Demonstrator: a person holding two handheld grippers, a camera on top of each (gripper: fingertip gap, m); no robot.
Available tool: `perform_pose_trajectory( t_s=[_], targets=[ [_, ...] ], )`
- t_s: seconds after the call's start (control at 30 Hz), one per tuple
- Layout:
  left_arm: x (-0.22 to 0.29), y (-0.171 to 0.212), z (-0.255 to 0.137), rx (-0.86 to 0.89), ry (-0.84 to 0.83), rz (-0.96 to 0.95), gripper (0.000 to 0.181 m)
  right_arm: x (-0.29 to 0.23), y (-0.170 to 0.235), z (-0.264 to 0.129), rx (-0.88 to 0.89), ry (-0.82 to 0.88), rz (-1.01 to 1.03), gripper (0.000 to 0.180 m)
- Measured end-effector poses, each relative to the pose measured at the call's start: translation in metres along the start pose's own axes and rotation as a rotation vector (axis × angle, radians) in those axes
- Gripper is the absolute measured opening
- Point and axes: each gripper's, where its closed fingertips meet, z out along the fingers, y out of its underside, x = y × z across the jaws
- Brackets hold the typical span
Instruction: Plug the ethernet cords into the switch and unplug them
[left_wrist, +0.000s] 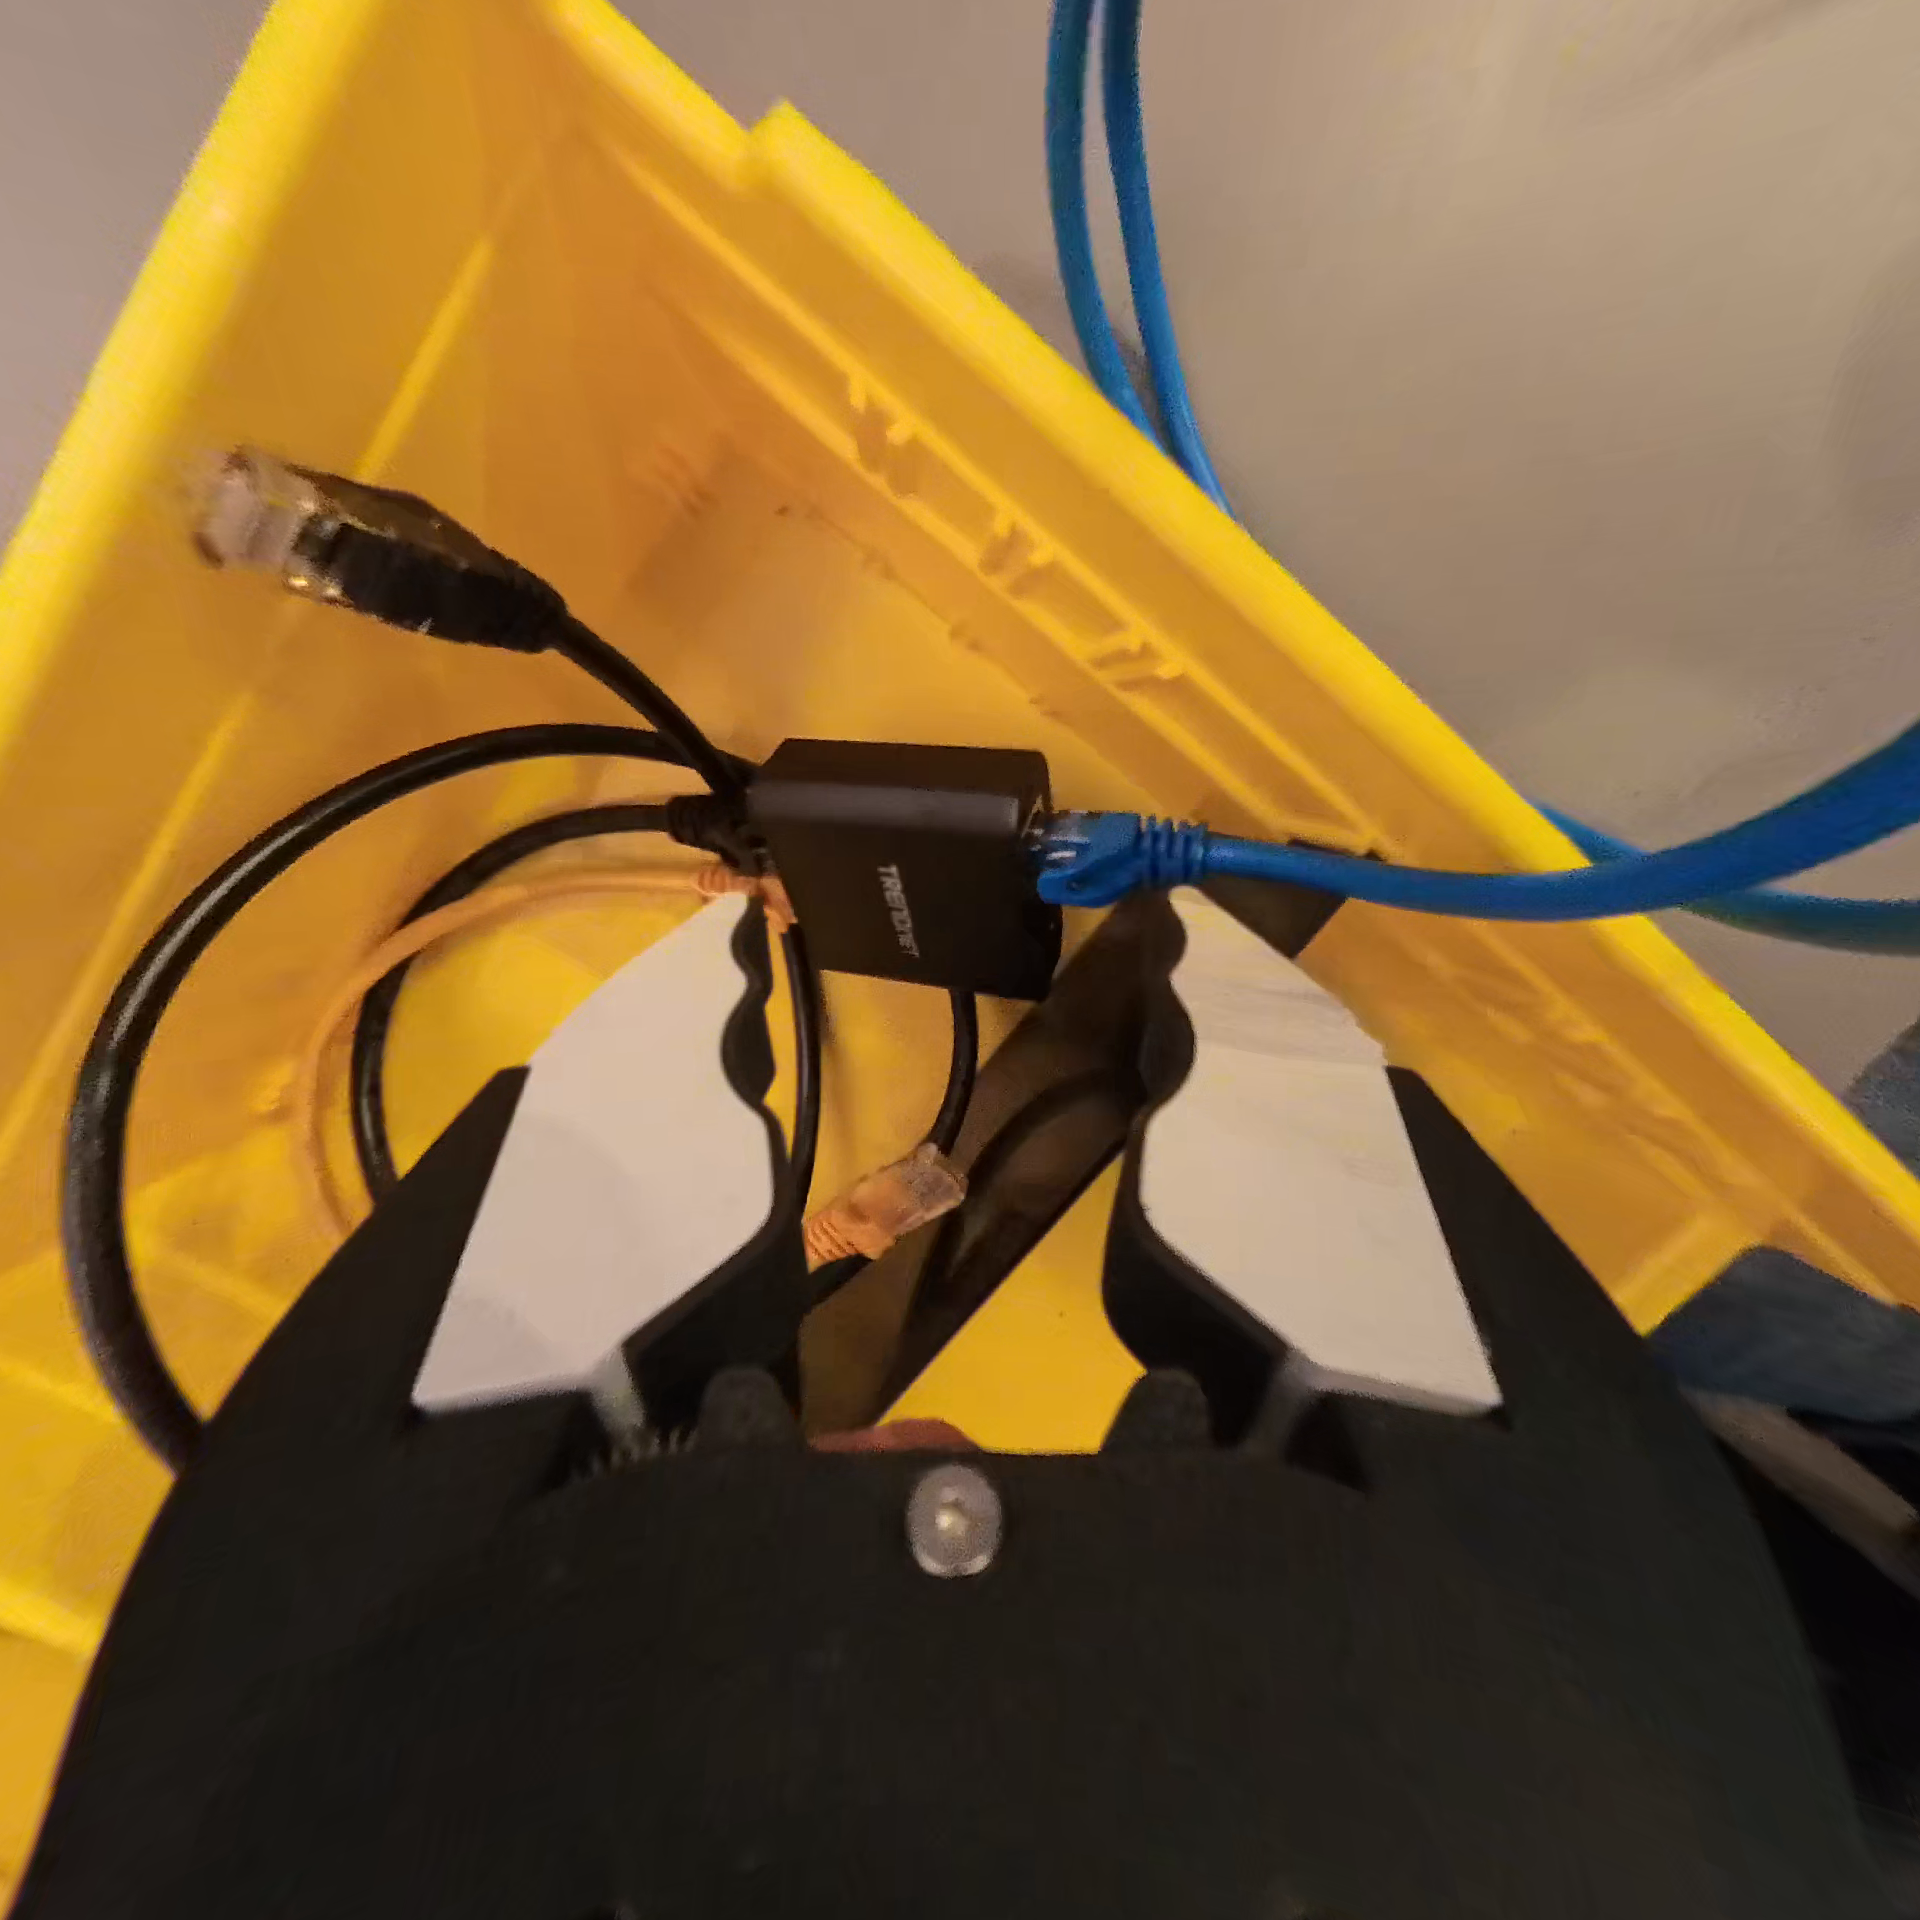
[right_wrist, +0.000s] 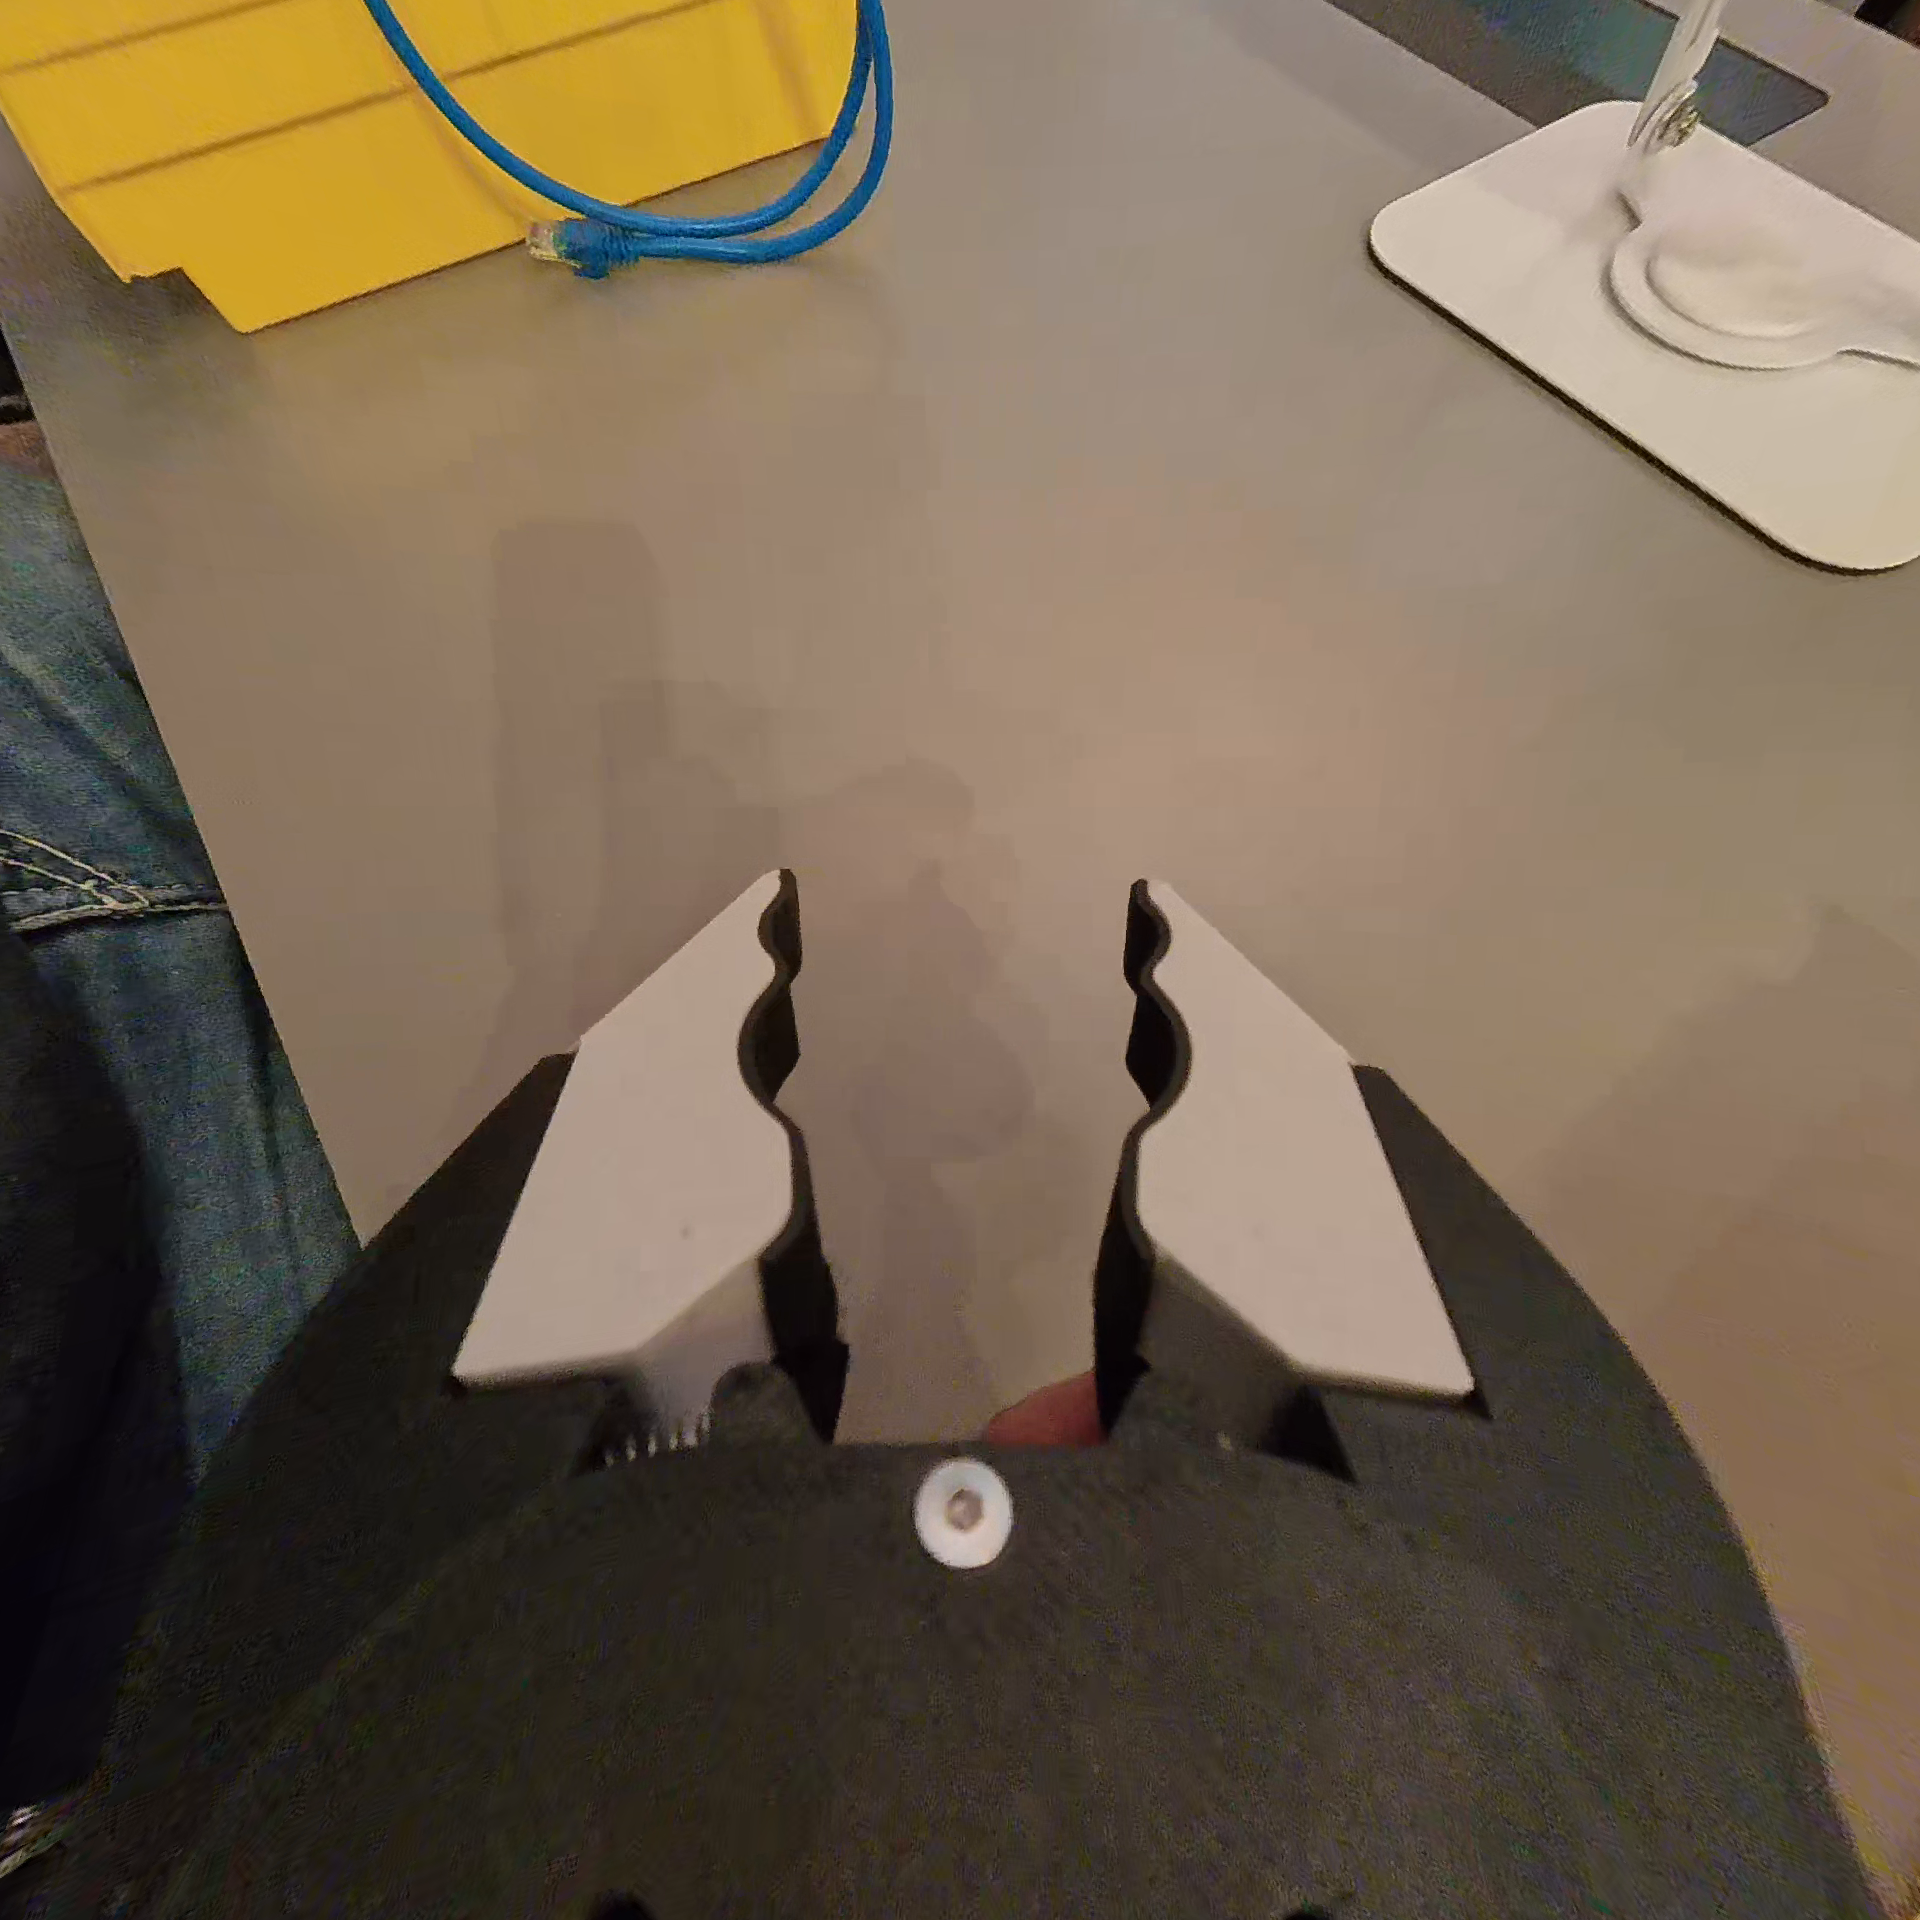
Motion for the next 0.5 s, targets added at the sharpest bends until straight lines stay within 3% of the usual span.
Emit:
perform_pose_trajectory(
  t_s=[0.17,0.3,0.37,0.43,0.5],
  targets=[
    [-0.004,0.003,0.015,-0.084,0.163,-0.007,0.084,-0.001,0.004,0.003,0.001,-0.024,0.019,0.061],
    [-0.005,-0.002,0.018,-0.061,0.197,0.02,0.078,-0.006,0.004,0.007,0.011,-0.052,0.031,0.06],
    [-0.001,-0.007,0.007,-0.007,0.254,0.017,0.025,-0.007,0.004,0.01,0.011,-0.061,0.031,0.059],
    [-0.001,-0.013,-0.001,0.085,0.255,0.02,0.04,-0.009,0.003,0.012,0.011,-0.069,0.024,0.059],
    [-0.007,-0.004,0.004,0.06,0.197,0.025,0.056,-0.011,0.002,0.013,0.01,-0.077,0.013,0.059]
  ],
)
